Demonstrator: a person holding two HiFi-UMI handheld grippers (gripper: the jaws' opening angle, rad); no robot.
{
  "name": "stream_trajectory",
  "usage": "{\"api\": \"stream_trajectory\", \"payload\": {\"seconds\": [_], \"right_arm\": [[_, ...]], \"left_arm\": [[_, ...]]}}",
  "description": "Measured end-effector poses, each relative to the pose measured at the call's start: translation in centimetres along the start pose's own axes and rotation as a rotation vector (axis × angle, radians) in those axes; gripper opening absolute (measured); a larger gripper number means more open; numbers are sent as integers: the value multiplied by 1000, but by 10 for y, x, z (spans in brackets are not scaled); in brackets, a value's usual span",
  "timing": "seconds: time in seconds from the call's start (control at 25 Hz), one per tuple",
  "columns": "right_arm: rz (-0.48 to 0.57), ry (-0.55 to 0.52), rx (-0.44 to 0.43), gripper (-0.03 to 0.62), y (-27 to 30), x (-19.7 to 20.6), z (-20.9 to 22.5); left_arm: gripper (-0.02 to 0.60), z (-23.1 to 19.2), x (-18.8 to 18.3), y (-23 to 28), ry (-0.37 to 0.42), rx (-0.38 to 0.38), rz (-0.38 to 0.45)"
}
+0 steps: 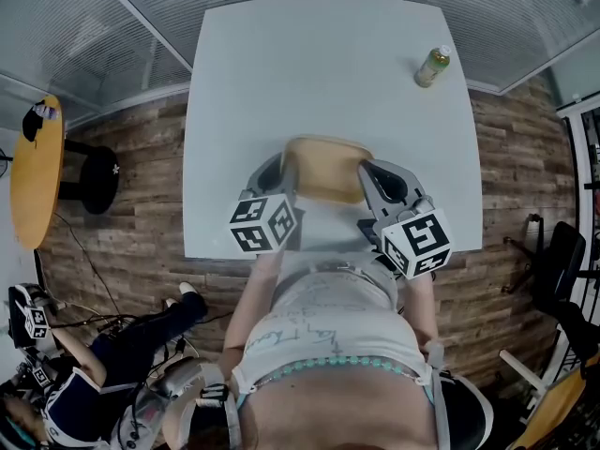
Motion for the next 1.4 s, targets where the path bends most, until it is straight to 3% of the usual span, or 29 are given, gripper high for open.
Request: {"api": "stream_trajectory", "payload": {"seconds": [0.52,1.4], "right_arm": [[-65,-17,6,0,1,13,1],[-80,-27,-12,0,4,13,-1]], "left_arm": [[32,2,4,1,-6,3,-8],[32,3,8,5,-6,11,-21]]}}
Point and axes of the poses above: the fingertips, and each gripper's own axes: y forward along the fingers, z to its right, x out of its underside, the point moved 3 cm from there along -y, backward along the fingers, and after that the axes turned 10 degrees about y, right-handed, at the moved point
